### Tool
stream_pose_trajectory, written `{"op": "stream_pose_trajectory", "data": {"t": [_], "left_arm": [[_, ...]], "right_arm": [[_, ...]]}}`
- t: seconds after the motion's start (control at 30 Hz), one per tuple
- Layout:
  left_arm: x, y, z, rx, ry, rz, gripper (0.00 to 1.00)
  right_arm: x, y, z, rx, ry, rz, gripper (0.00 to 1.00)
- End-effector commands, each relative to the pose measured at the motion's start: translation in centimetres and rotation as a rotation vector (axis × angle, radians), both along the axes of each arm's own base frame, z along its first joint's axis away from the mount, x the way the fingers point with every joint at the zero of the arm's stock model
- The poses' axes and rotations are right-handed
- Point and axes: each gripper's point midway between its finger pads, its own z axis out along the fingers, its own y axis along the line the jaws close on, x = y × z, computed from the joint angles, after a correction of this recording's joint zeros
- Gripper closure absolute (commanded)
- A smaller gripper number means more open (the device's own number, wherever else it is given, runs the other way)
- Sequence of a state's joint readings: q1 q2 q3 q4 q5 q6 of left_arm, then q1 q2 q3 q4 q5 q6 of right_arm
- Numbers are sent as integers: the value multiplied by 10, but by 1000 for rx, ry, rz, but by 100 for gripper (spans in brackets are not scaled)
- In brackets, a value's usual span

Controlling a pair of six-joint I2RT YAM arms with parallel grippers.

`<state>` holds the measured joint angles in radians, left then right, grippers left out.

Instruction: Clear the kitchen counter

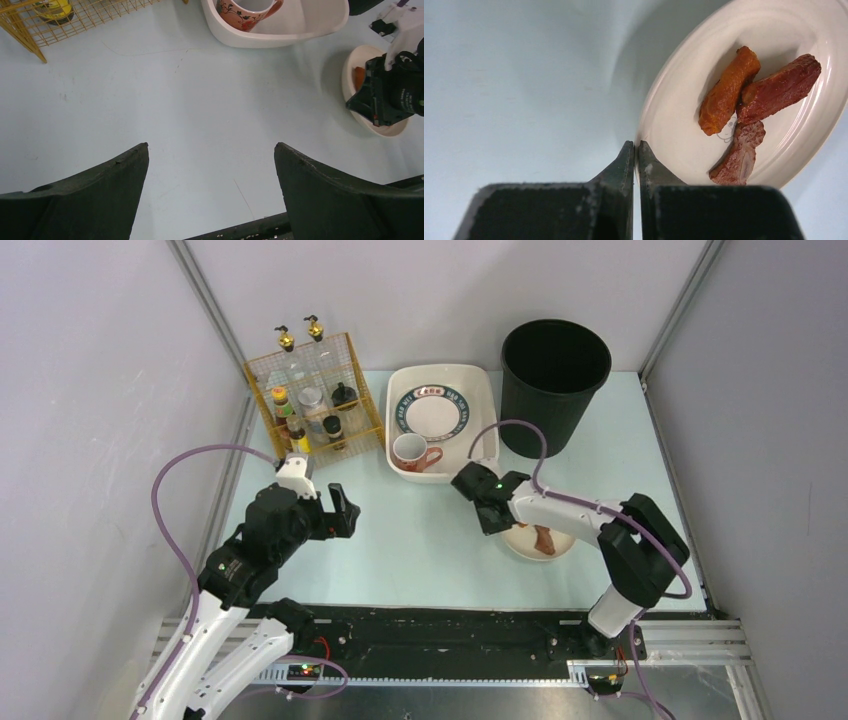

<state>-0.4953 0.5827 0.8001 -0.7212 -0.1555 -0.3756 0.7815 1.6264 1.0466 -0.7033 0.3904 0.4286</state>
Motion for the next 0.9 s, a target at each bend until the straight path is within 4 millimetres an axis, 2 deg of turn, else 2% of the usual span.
{"op": "stream_pose_trajectory", "data": {"t": [0.0, 0.03, 0.13, 0.17, 0.2, 0.23, 0.33, 0.37, 0.4, 0.53, 0.7, 0.87], "left_arm": [[3, 1, 2, 3, -7, 11, 2], [3, 1, 2, 3, -8, 13, 2], [3, 1, 1, 4, -8, 15, 2], [3, 1, 1, 3, -6, 15, 2], [3, 1, 1, 3, -6, 16, 2], [3, 1, 1, 3, -6, 17, 2], [3, 1, 0, 5, -5, 17, 2], [3, 2, 0, 5, -5, 17, 2], [3, 2, 0, 6, -3, 18, 2], [3, 1, 0, 6, -3, 17, 2], [3, 1, -1, 7, 0, 16, 2], [4, 0, -1, 8, 5, 15, 2]], "right_arm": [[4, 55, 15, 94, -31, 54, 100], [7, 65, 19, 113, -39, 64, 100], [2, 94, 13, 134, -8, 108, 100], [1, 108, 18, 154, -14, 128, 100], [-1, 116, 12, 159, 4, 139, 100], [-3, 129, 18, 179, -2, 160, 100], [-8, 152, 11, 182, 25, 198, 100], [-10, 161, 15, 187, 23, 216, 100], [-11, 164, 9, 174, 35, 225, 100], [-24, 183, 7, 175, 48, 277, 95], [-35, 190, 3, 171, 60, 299, 84], [-50, 193, 7, 178, 79, 337, 72]]}}
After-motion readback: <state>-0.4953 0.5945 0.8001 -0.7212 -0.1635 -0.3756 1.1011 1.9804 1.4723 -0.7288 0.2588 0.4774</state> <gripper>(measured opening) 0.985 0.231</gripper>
